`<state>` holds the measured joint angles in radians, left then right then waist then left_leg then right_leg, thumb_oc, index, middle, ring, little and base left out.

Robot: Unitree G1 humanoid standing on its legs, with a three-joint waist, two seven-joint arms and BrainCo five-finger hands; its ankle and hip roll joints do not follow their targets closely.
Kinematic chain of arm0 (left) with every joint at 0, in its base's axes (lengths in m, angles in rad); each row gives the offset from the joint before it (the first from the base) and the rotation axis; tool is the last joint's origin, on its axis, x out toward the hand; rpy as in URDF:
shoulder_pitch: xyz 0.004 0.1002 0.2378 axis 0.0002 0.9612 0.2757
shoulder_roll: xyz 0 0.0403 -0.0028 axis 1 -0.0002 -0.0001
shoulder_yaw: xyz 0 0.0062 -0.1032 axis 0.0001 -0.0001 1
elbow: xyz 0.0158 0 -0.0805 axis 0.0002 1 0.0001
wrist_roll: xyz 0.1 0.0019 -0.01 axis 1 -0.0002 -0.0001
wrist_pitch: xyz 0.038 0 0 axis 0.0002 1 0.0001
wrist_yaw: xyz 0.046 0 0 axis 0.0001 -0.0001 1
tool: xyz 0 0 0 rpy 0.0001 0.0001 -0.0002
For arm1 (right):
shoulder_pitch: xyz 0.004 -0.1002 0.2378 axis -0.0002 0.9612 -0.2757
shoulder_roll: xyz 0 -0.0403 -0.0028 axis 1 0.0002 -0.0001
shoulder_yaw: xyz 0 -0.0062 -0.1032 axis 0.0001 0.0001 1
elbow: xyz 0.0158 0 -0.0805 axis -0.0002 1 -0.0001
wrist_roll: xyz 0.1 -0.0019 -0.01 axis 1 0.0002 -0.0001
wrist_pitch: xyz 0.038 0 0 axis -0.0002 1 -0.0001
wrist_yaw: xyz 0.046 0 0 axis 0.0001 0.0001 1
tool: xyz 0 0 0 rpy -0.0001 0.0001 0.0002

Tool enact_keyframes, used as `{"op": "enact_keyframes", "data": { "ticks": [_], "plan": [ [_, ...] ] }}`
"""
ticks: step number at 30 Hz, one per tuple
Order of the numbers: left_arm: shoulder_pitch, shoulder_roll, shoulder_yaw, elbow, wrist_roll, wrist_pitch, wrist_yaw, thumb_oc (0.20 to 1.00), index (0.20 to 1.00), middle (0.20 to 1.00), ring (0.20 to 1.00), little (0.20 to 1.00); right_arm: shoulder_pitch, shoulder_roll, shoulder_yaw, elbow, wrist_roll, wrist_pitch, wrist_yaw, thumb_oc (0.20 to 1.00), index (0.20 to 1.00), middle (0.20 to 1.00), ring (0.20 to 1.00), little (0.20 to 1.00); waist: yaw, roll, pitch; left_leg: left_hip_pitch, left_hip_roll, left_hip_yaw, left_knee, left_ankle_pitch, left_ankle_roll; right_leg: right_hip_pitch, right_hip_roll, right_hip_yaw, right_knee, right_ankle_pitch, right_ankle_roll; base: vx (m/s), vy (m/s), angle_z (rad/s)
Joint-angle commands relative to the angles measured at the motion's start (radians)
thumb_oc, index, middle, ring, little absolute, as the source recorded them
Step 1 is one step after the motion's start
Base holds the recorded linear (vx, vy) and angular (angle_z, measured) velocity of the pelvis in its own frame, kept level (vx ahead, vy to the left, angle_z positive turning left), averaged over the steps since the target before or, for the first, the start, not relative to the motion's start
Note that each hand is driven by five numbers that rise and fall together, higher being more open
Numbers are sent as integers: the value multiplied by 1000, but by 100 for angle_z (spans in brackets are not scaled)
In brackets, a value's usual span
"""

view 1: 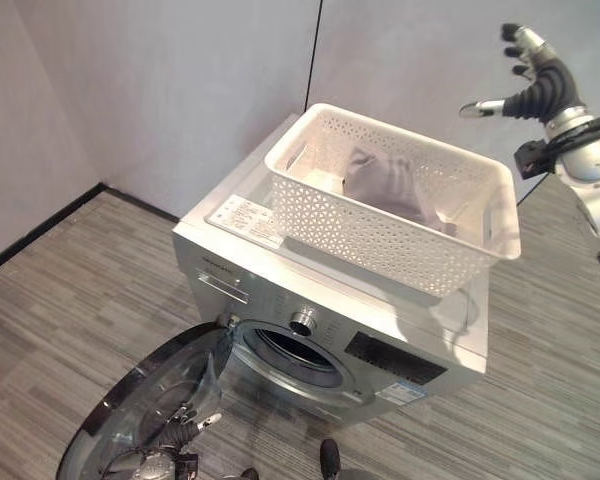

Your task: Grab the laundry basket,head to the washer,open it,put in the laundry and shut it.

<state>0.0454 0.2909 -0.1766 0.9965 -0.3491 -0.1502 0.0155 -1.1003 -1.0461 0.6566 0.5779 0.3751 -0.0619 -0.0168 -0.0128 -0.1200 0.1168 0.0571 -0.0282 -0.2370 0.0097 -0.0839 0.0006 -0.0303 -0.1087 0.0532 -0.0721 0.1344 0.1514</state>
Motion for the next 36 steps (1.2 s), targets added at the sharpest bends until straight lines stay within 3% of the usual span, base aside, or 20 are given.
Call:
{"op": "enact_keyframes", "data": {
  "ticks": [1,4,13,25,36],
  "plan": [
    [20,40,-26,-38,-11,-36,-18,1000,1000,1000,1000,1000,-134,-97,86,27,2,-17,59,1000,1000,1000,1000,1000,8,-14,-50,34,114,6,-8,-43,-51,-114,-29,19,115,-47,17,82,-169,7],
    [30,38,-25,-44,-22,-39,-31,1000,1000,1000,1000,1000,-209,-160,266,-13,-24,-26,140,1000,1000,1000,1000,1000,19,-21,-58,27,150,4,-47,-9,-78,-101,-10,-1,85,-64,9,45,-108,-4],
    [52,33,0,-44,-48,-43,-41,1000,1000,1000,1000,1000,-277,-192,446,-133,-44,-52,208,1000,1000,1000,1000,1000,48,-29,-43,-3,198,11,-83,33,-109,-96,10,-30,46,-81,-3,14,-69,2],
    [47,33,36,-20,-101,-45,-29,1000,1000,1000,1000,1000,-307,-121,480,-157,-59,-51,202,1000,1000,1000,1000,1000,69,-41,-5,-54,217,6,-97,60,-121,-121,20,-42,31,-79,-10,-14,-29,0],
    [32,35,21,-25,-182,-61,-14,1000,1000,1000,1000,1000,-299,58,416,124,-152,-27,142,1000,1000,1000,1000,1000,110,-22,49,-173,211,-60,-97,102,-121,-198,13,-74,36,-63,-18,-36,-36,18]
  ]
}}
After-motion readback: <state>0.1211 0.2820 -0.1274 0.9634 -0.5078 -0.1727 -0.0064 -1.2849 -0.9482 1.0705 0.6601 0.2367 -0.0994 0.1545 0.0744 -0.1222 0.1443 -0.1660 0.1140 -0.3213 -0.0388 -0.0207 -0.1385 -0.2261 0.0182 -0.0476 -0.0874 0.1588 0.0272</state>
